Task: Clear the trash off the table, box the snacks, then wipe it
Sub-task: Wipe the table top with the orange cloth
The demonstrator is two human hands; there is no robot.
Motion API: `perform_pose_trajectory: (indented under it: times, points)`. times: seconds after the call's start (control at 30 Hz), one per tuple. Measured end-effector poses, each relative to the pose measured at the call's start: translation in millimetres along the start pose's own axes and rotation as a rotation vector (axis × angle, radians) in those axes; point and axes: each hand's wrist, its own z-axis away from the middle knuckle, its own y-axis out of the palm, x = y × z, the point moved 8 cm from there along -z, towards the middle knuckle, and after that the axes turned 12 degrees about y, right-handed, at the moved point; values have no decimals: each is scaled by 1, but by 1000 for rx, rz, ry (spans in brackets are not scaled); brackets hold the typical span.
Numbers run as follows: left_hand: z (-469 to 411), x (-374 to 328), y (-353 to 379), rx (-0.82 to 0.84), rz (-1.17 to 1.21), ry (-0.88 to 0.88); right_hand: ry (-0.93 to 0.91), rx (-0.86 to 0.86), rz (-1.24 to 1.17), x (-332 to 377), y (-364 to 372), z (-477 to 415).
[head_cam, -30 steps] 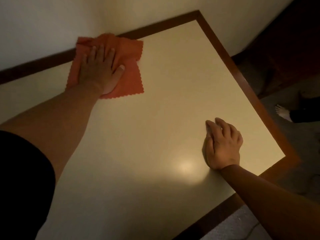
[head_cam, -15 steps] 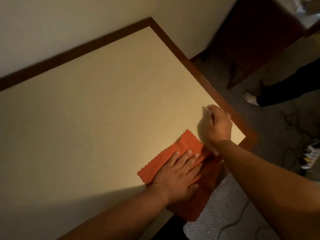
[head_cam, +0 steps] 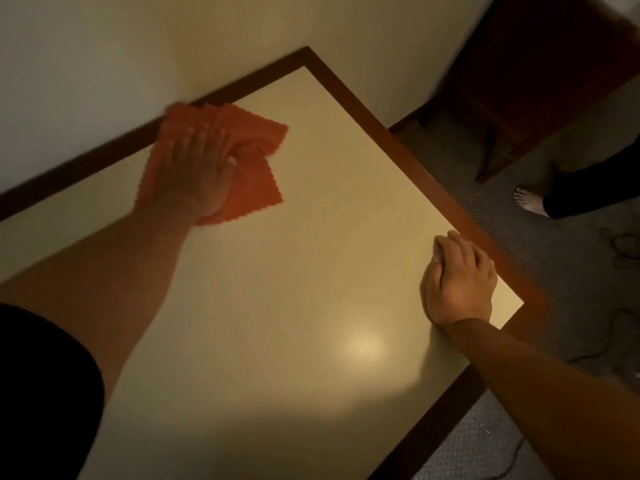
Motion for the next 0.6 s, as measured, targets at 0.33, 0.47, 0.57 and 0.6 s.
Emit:
perform_pose_trajectory:
  times: [0.33, 0.47, 0.57, 0.6]
  points:
    - [-5, -121, 3, 34, 29, 84, 22, 58, -68, -2, -2, -1]
    - [50, -276, 22, 124, 44, 351, 88, 133, -332, -12, -17, -3]
    - [101, -374, 43, 201, 103, 558, 197, 158, -515, -43, -38, -26]
    - [114, -399, 50, 227, 118, 619, 244, 111, -479, -58, -47, -37]
